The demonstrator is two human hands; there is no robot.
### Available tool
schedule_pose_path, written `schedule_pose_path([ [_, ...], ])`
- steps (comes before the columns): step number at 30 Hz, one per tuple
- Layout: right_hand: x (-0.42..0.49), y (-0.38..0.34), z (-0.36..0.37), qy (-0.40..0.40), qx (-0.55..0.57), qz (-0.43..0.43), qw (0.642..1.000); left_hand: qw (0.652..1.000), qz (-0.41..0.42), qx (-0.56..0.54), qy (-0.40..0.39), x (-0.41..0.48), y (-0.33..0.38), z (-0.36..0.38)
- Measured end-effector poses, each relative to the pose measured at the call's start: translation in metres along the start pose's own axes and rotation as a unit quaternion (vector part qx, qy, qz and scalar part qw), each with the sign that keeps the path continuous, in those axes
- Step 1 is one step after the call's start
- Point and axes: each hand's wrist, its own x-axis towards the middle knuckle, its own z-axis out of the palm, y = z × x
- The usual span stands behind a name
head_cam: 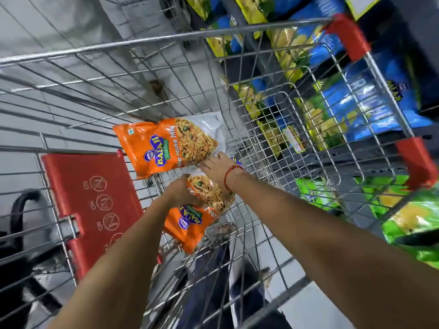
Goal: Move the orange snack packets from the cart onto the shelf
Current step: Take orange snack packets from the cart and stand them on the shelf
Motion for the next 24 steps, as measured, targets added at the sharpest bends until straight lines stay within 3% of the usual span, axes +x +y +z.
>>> schedule_pose_path([
  [6, -0.012, 0.002, -0.010, -0.023, 0.048, 0.057, 0.997, 0.996, 0.047, 0.067, 0.032, -0.012, 0.012, -0.006],
  [11, -0.047, 0.007, -0.022, -0.047, 0.101, 0.031, 0.993, 0.988, 0.090, 0.119, 0.046, -0.036, 0.030, -0.009],
  [14, -0.074, 0.014, -0.040, -0.039, 0.099, 0.064, 0.992, 0.984, 0.121, 0.118, 0.056, -0.052, 0.048, -0.018],
  [16, -0.096, 0.023, -0.056, -0.025, 0.090, 0.095, 0.991, 0.973, 0.156, 0.139, 0.101, -0.068, 0.064, -0.028],
  [19, -0.136, 0.037, -0.076, 0.035, 0.136, 0.158, 0.977, 0.927, 0.229, 0.144, 0.259, -0.101, 0.088, -0.047],
  [22, -0.184, 0.050, -0.089, 0.136, 0.224, 0.246, 0.933, 0.849, 0.322, 0.003, 0.420, -0.142, 0.112, -0.054],
  [24, -0.214, 0.054, -0.096, 0.204, 0.281, 0.291, 0.892, 0.786, 0.326, -0.141, 0.506, -0.167, 0.123, -0.048],
])
